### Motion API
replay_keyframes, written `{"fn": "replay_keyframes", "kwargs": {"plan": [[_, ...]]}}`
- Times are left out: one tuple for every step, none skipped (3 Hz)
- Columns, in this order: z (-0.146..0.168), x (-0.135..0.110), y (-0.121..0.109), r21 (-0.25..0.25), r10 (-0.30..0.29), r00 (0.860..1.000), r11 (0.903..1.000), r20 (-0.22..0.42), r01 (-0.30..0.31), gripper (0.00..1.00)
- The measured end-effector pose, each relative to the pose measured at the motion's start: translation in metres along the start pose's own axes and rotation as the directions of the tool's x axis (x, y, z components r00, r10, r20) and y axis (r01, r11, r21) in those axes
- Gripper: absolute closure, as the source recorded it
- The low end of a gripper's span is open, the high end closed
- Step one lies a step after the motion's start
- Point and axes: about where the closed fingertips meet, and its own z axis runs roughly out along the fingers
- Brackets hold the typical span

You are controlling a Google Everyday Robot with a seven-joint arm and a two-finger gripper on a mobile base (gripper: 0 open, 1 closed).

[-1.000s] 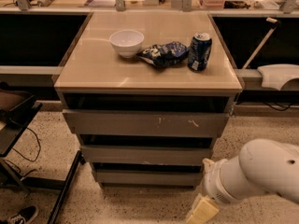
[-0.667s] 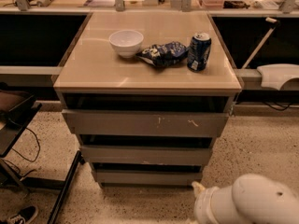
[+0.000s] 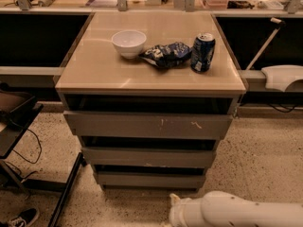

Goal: Open bottom drawer

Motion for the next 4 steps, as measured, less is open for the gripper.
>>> {"fn": "replay_keyframes", "kwargs": {"plan": [[0.041, -0.010, 0.011, -0.050, -0.005, 1.000, 0.9987, 0.024, 0.006, 0.00], [0.041, -0.003, 0.011, -0.007, -0.003, 1.000, 1.0000, 0.008, 0.003, 0.00], [0.019, 0.023, -0.008, 0.138, 0.113, 0.992, 0.9848, -0.048, -0.106, 0.00], [-0.037, 0.062, -0.049, 0.365, 0.207, 0.975, 0.9166, -0.087, -0.162, 0.00]]}}
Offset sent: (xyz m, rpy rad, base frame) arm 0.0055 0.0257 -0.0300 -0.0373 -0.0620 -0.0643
